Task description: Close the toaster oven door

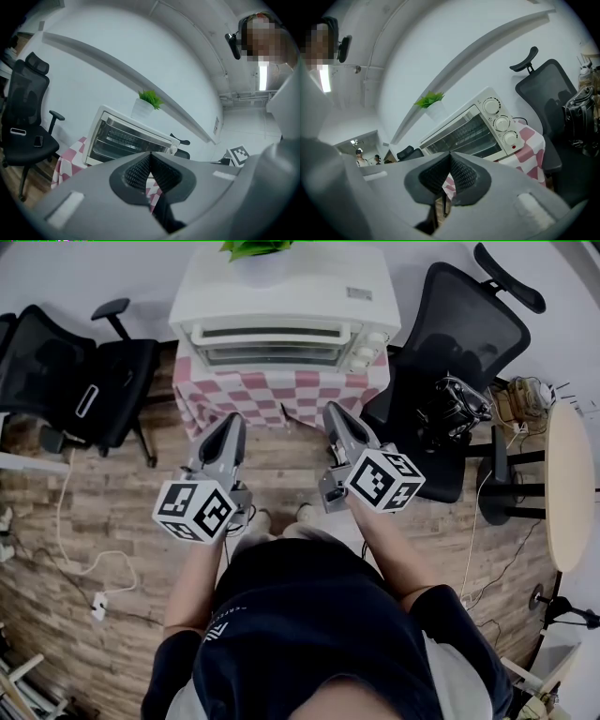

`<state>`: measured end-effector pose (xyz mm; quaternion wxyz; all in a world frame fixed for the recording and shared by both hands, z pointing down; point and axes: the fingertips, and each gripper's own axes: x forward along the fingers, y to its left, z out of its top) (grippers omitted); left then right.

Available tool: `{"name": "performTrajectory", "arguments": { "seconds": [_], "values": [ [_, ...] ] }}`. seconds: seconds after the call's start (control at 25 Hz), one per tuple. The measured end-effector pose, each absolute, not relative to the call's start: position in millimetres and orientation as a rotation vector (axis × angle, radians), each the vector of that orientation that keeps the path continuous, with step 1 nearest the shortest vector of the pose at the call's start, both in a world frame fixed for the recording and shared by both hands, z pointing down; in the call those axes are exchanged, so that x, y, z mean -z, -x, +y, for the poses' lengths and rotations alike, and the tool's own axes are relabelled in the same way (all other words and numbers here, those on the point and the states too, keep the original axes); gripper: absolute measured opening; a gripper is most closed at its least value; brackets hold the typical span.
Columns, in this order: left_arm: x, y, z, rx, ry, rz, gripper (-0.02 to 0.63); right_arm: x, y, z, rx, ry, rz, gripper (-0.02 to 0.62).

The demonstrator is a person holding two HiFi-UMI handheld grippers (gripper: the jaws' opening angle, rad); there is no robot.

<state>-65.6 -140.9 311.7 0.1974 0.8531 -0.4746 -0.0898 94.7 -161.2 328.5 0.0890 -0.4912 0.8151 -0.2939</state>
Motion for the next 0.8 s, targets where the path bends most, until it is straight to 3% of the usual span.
{"name": "performTrajectory", "arguments": {
  "seconds": [0.8],
  "values": [
    [-314.8, 64.6, -133.4, 0.244, -2.371, -1.313, 0.0, -336.7, -84.7, -148.4, 0.9, 1.464, 2.47, 0.002]
  ]
}}
